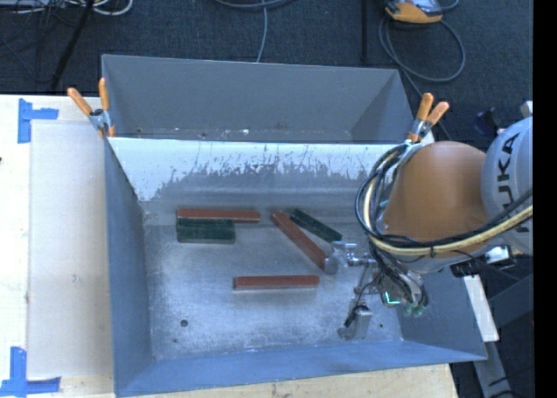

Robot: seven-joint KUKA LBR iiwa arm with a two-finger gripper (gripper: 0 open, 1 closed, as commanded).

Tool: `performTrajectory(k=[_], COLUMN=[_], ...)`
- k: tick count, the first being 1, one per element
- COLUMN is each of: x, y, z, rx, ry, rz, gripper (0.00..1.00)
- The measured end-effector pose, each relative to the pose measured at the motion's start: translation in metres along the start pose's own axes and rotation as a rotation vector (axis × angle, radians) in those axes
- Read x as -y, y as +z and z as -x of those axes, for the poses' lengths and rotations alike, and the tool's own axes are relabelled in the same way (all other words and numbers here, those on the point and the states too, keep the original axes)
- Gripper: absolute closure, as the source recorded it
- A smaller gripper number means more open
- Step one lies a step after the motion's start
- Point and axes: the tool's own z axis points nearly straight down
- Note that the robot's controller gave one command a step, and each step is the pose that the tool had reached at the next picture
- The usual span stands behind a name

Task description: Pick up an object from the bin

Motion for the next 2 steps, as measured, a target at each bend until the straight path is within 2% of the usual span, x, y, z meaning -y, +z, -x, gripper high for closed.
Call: performTrajectory(k=[1, 2], x=[0.000, -0.020], y=[-0.003, 0.055], z=[0.002, 0.046], rx=[0.007, 0.015], ry=[-0.001, -0.084], rz=[0.000, -0.001], gripper=[0.00, 0.00])
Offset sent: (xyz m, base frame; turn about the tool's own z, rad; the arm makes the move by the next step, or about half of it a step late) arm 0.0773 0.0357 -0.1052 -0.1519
